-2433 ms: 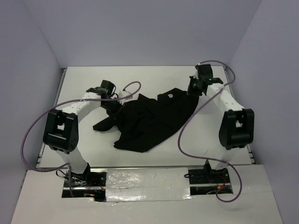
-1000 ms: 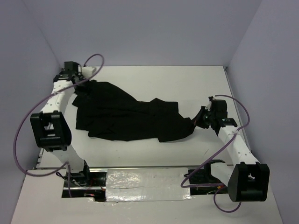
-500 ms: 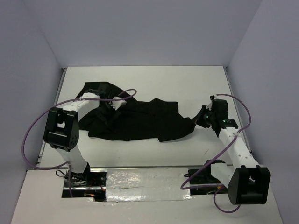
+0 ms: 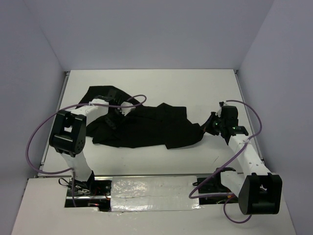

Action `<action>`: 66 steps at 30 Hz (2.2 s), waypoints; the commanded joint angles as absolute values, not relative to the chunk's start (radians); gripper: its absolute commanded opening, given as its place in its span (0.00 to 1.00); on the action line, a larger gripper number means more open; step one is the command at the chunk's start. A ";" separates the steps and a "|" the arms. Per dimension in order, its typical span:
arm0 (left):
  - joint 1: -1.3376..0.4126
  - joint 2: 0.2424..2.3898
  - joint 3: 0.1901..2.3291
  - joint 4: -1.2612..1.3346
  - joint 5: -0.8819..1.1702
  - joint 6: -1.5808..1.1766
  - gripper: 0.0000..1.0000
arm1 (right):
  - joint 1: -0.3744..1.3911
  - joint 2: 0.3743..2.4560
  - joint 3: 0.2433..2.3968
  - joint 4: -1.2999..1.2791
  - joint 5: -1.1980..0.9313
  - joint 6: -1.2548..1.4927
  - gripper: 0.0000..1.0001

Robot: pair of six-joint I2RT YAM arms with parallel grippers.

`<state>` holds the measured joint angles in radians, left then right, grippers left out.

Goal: Fold and stack the long sleeve shirts
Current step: Flatten the shirt out

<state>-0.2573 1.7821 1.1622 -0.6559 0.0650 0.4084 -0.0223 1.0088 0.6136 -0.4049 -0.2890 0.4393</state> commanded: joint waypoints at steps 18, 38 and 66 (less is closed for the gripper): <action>-0.003 1.854 2.055 -0.718 0.322 0.284 0.00 | -0.087 1.485 1.443 -0.347 -0.466 0.440 0.00; 0.271 1.781 2.188 -0.350 0.591 0.143 0.00 | -0.190 1.360 1.600 -0.111 -0.669 0.517 0.00; 0.330 1.677 1.597 -0.663 0.539 0.272 0.00 | -0.207 0.739 0.503 -0.362 -0.365 0.548 0.00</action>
<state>0.3573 1.6817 1.4849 -0.7650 0.4248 0.3592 -0.2031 0.7273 0.3904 -0.4065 -0.3939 0.5690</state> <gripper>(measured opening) 0.022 0.010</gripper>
